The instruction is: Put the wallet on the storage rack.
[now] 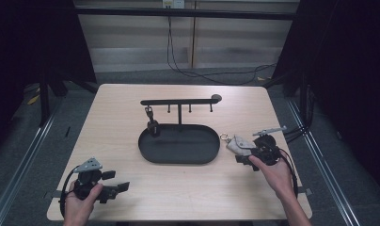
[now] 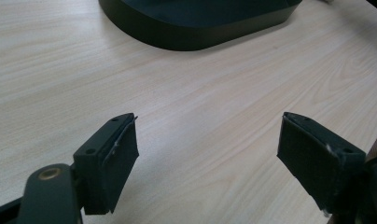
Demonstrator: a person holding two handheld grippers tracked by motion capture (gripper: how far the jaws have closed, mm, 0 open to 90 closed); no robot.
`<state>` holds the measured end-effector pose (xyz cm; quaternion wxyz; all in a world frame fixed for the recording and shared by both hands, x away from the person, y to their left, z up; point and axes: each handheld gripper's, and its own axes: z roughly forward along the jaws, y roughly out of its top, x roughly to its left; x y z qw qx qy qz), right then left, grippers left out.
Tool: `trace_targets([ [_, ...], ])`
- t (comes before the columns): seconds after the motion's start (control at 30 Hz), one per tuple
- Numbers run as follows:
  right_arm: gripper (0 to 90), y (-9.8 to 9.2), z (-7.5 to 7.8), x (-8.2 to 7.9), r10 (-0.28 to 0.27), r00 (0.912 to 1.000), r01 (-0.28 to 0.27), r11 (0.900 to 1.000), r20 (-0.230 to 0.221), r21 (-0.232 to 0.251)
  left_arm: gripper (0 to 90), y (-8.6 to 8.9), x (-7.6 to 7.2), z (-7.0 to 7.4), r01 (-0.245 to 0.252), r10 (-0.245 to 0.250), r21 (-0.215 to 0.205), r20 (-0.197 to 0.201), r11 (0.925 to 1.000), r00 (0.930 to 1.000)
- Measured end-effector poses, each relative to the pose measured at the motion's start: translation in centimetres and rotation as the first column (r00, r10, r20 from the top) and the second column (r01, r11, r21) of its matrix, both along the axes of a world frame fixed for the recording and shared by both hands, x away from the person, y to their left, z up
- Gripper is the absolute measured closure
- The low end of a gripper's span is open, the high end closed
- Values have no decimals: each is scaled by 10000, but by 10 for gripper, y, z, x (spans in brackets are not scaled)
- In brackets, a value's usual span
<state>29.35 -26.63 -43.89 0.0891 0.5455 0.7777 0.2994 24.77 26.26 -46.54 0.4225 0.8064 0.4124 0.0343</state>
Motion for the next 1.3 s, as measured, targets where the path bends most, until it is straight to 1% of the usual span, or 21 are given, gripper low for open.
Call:
trace_targets([
  [0.13, 230, -2, 4, 7, -68, 9999, 67, 9999, -151, -116, 199, 0, -1, 1, 63, -63, 9, 57, 10000, 10000],
  [0.3, 206, -1, 4, 14, 188, 9984, -203, 9994, -532, -278, 199, -1, -3, 2, 58, -59, 9, 81, 10000, 9999],
  [0.37, 189, -2, 5, 18, 314, 9980, -318, 9995, -547, -49, 199, -3, -4, 3, 60, -62, 158, 133, 9999, 9999],
  [0.43, 170, -2, 7, 22, 456, 9962, -462, 9989, -748, -60, 199, -4, -5, 3, 126, -130, 202, 172, 9997, 9998],
  [0.5, 170, -1, 8, 26, 476, 9956, -483, 9988, -812, -67, 199, -5, -5, 3, 196, -198, 179, 131, 9996, 9997],
  [0.6, 171, 1, 9, 31, 569, 9940, -595, 9979, -930, -247, 199, -4, -5, 3, 138, -140, 131, 141, 9998, 9998],
  [0.7, 172, 1, 10, 35, 675, 9918, -722, 9966, -1088, -393, 199, -5, -6, 2, 169, -169, 80, 62, 9998, 9998],
  [0.77, 178, 2, 10, 37, 657, 9907, -722, 9961, -1195, -512, 199, -7, -6, 2, 260, -262, 202, 71, 9995, 9996],
  [0.87, 189, 2, 9, 40, 700, 9875, -812, 9939, -1413, -748, 199, -8, -6, 2, 298, -300, 211, 99, 9993, 9995],
  [0.9, 198, 2, 9, 41, 641, 9877, -750, 9945, -1426, -728, 199, -8, -6, 2, 278, -280, 195, 87, 9994, 9996],
  [0.93, 207, 1, 8, 42, 741, 9866, -849, 9939, -1455, -700, 199, -7, -6, 2, 266, -267, 201, 74, 9994, 9996],
  [1.0, 207, 0, 6, 45, 627, 9855, -760, 9939, -1575, -803, 199, -6, -6, 2, 215, -216, 135, 58, 9997, 9998],
  [1.03, 207, -1, 5, 47, 685, 9831, -849, 9922, -1697, -913, 199, -5, -6, 2, 197, -198, 142, 72, 9997, 9998],
  [1.1, 204, -3, 3, 51, 642, 9807, -827, 9921, -1845, -945, 199, -5, -5, 2, 186, -187, 115, 63, 9998, 9998],
  [1.17, 204, -4, 3, 55, 586, 9802, -801, 9909, -1891, -1084, 199, -5, -5, 3, 227, -227, 128, 53, 9997, 9997],
  [1.2, 203, -4, 3, 57, 645, 9800, -869, 9898, -1885, -1133, 199, -5, -5, 3, 226, -226, 113, 68, 9997, 9997],
  [1.23, 199, -4, 3, 58, 653, 9783, -905, 9884, -1968, -1221, 199, -5, -5, 3, 225, -226, 109, 59, 9997, 9997],
  [1.27, 199, -4, 3, 60, 566, 9779, -829, 9887, -2010, -1250, 199, -5, -5, 2, 219, -220, 136, 52, 9997, 9997],
  [1.3, 200, -4, 3, 61, 605, 9774, -854, 9895, -2026, -1169, 199, -5, -5, 2, 227, -227, 131, 41, 9997, 9997],
])
